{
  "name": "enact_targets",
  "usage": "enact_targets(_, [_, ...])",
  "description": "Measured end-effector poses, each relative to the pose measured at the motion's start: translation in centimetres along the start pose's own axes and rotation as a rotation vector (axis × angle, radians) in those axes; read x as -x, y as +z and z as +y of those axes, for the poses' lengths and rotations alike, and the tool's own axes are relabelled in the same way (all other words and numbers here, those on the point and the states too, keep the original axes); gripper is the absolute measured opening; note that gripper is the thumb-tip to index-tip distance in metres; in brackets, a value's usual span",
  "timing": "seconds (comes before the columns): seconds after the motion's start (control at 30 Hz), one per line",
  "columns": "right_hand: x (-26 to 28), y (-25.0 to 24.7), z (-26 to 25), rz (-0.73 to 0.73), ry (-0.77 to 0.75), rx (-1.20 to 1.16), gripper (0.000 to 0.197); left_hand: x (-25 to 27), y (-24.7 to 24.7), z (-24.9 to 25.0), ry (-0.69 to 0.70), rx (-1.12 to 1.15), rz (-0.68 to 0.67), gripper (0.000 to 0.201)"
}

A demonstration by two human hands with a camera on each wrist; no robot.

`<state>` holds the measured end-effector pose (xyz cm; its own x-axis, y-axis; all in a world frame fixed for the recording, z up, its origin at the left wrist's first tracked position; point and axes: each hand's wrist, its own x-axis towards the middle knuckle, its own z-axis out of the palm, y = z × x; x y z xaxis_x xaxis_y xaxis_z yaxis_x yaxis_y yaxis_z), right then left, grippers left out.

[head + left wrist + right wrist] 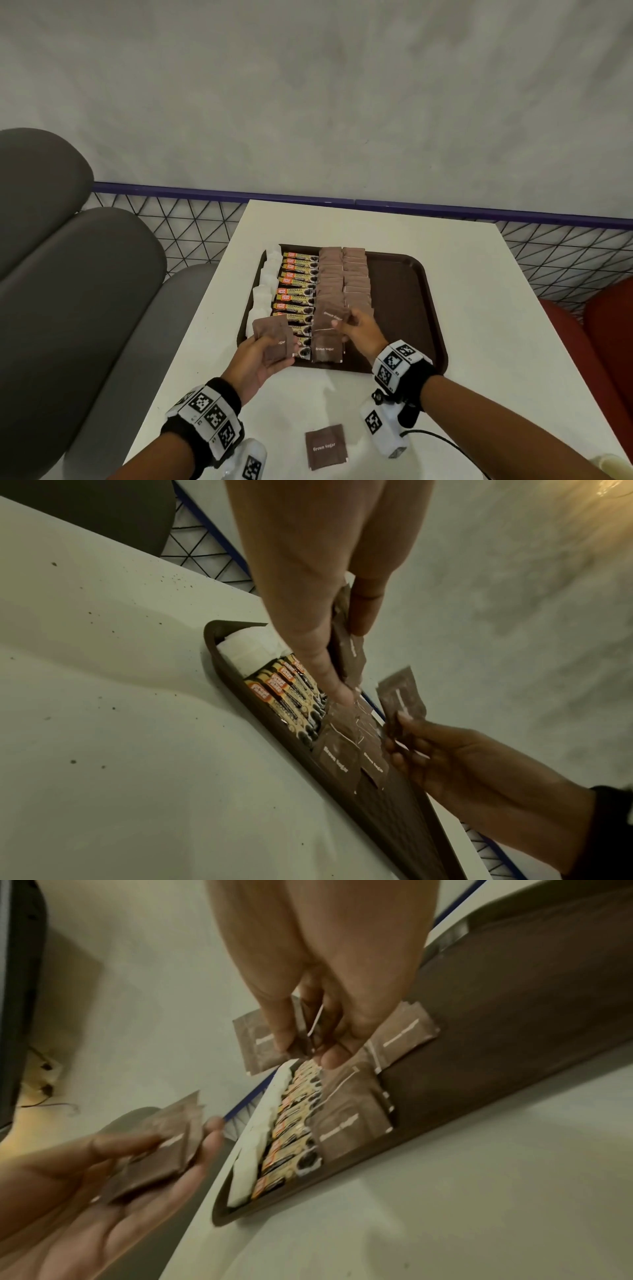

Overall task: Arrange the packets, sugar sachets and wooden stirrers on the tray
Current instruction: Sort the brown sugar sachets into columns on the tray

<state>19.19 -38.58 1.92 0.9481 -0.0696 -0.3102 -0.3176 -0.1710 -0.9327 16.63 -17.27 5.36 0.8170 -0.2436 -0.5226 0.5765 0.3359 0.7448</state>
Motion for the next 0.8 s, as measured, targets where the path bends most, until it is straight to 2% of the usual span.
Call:
enact_targets(0.1, [-0.9, -2.6, 0.7, 0.169, 0.030, 0.104, 0.009, -0.1, -0.3, 0.1, 0.021, -0.018, 0.039, 0.025])
enact_targets(0.2, [-1.5, -4.7, 1.6, 0.240, 0.084, 0.268, 0.016, -0.4, -0.6, 0.0, 0.050, -0.030, 0.058, 0.026])
enact_targets(0.37, [-1.6, -5.9, 2.3, 0.207, 0.177, 0.409, 0.029, -0.7, -1.0, -0.1, 0.087, -0.033, 0.064, 0.031])
enact_targets(0.53, [-1.7, -5.4, 2.1, 0.177, 0.234, 0.467, 0.027, -1.1, -1.1, -0.2, 0.086, -0.057, 0.076, 0.023])
enact_targets(0.7, [-2.1, -4.7, 2.1, 0.227, 0.227, 0.539, 0.018, -1.3, -1.2, -0.3, 0.061, -0.065, 0.094, 0.023])
enact_targets(0.8, [-2.5, -4.6, 2.4, 0.220, 0.221, 0.567, 0.033, -1.4, -1.2, -0.1, 0.052, -0.028, 0.088, 0.024])
